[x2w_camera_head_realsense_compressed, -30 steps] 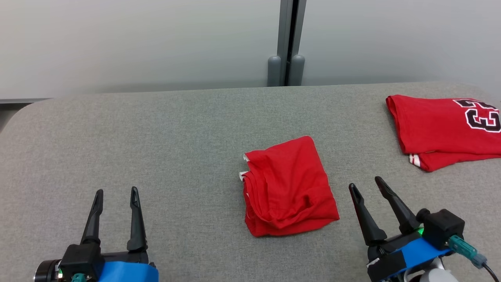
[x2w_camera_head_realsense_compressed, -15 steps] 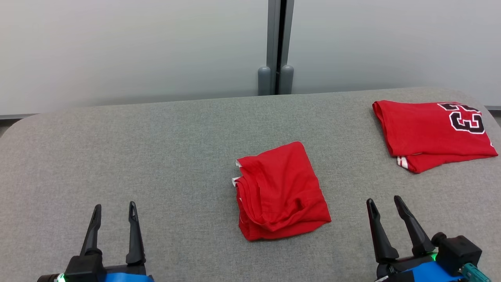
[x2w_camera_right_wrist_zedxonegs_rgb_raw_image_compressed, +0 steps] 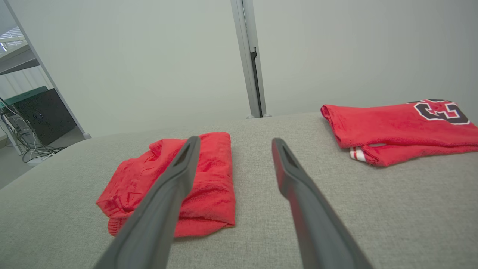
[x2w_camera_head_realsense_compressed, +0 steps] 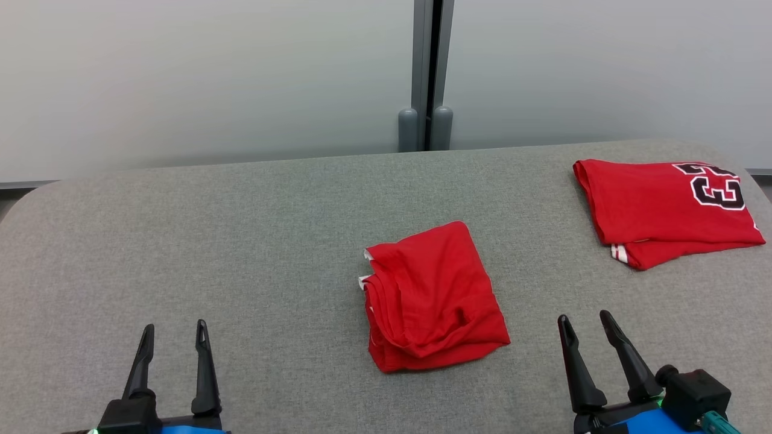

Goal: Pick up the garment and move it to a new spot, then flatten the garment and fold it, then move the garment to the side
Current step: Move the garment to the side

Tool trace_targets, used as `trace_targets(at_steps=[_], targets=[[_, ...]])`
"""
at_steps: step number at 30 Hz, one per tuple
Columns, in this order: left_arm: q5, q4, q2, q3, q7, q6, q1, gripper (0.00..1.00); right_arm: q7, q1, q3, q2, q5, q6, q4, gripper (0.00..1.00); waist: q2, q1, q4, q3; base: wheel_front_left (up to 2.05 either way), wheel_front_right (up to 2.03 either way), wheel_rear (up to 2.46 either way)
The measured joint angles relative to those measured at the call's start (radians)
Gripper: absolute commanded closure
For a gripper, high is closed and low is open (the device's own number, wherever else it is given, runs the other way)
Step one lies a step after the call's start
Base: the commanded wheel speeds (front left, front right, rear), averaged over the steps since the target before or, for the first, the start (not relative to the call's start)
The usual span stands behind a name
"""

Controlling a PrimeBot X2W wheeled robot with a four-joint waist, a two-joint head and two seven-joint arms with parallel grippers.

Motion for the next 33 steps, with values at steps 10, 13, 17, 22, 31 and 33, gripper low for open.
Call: trace_targets(at_steps=[10,13,17,22,31,33], targets=[[0.000,0.008,0.000,-0.004,0.000,-0.004,0.002,0.00,0.000,-0.024,0.012,-0.010,-0.008,0.000,0.052,0.00,-0.0001,0.0000,0.012,-0.002,0.00,0.00,0.00],[0.000,0.007,0.000,-0.015,0.000,-0.003,-0.001,0.00,0.000,-0.088,0.027,-0.021,-0.012,0.000,0.089,0.00,-0.0001,0.0000,0.020,0.006,0.00,0.00,0.00],[0.000,0.002,0.000,-0.020,0.000,0.001,-0.017,0.00,0.000,-0.211,0.074,-0.045,-0.013,0.000,0.175,0.00,-0.0001,0.0000,0.029,0.027,0.00,0.00,0.00],[-0.001,-0.004,0.000,-0.038,0.000,0.003,-0.038,0.00,0.003,-0.379,0.135,-0.067,-0.006,0.000,0.341,0.00,0.0000,0.0000,0.049,0.057,0.00,0.00,0.00],[-0.022,-0.012,0.000,-0.079,0.000,0.019,-0.085,0.00,0.047,-0.564,0.225,-0.093,0.034,0.000,0.640,0.00,0.0000,0.0001,0.103,0.128,0.00,0.00,0.00],[-0.027,-0.012,0.000,-0.084,0.000,0.023,-0.092,0.00,0.045,-0.581,0.236,-0.098,0.047,0.000,0.698,0.00,0.0000,0.0001,0.114,0.142,0.00,0.00,0.00]])
